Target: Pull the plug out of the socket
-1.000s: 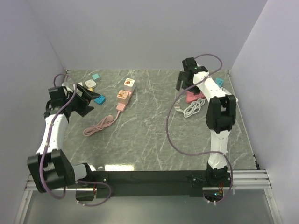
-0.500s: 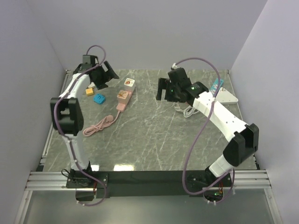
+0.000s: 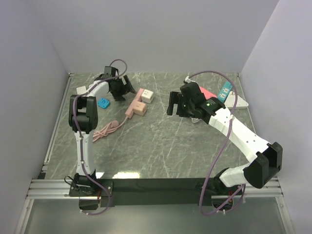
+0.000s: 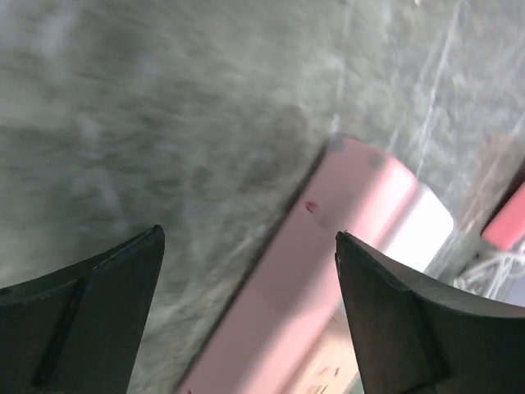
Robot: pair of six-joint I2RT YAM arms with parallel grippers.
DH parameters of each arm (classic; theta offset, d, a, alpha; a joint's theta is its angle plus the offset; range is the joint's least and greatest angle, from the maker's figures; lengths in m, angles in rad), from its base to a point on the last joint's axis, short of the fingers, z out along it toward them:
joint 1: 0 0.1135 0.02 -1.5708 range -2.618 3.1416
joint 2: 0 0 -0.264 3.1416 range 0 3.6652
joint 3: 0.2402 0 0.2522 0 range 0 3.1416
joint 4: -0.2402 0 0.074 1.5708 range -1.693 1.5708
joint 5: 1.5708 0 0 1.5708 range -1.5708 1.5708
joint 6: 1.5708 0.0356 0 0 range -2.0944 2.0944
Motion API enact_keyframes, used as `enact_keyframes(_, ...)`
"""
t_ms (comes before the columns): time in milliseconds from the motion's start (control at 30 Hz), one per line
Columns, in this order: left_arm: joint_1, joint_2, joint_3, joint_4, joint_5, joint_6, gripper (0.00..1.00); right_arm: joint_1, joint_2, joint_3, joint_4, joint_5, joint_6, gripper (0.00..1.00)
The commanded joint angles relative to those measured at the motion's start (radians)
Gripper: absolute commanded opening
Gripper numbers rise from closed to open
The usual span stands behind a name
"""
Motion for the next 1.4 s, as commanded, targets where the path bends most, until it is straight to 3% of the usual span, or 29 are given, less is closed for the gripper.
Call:
enact_keyframes(0, -0.046, -0.024, -0.046, 0.065, 0.104, 0.036, 0.91, 0.001, -0.015, -0.018, 0.031, 0.013, 0.009, 1.0)
enact_keyframes(300, -0.167, -0.085, -0.187, 0.116, 0.181, 0.035, 0.88, 0.001, 0.007, -0.026, 0.038, 0.01, -0.002, 1.0)
enact_keyframes(733, -0.356, -0.329, -0.609, 0.209, 0.121, -0.046, 0.83, 0.001, 0.019, -0.145, 0.112, -0.062, 0.012, 1.0)
enact_keyframes(833, -0.364, -0.343, -0.597, 0.156, 0.078, -0.017, 0.71, 0.001, 0.031, -0.164, 0.126, -0.071, 0.004, 1.0)
enact_keyframes(900, -0.369, -0.348, -0.582, 0.13, 0.072, 0.022, 0.55, 0.001, 0.04, -0.162, 0.12, -0.068, -0.003, 1.0)
enact_keyframes(967, -0.378, -0.362, -0.548, 0.078, 0.046, 0.061, 0.5, 0.002, 0.042, -0.162, 0.113, -0.063, -0.019, 1.0)
enact_keyframes(1100, -0.41, -0.374, -0.49, -0.007, -0.006, 0.216, 0.51, 0.001, 0.039, -0.156, 0.089, -0.062, -0.048, 1.0)
enact_keyframes(1233, -0.41, -0.368, -0.478, -0.045, 0.029, 0.315, 0.56, 0.002, 0.042, -0.158, 0.081, -0.083, -0.056, 1.0)
enact_keyframes(1367, -0.41, -0.348, -0.468, -0.068, 0.033, 0.403, 0.66, 0.002, 0.045, -0.175, 0.084, -0.094, -0.048, 1.0)
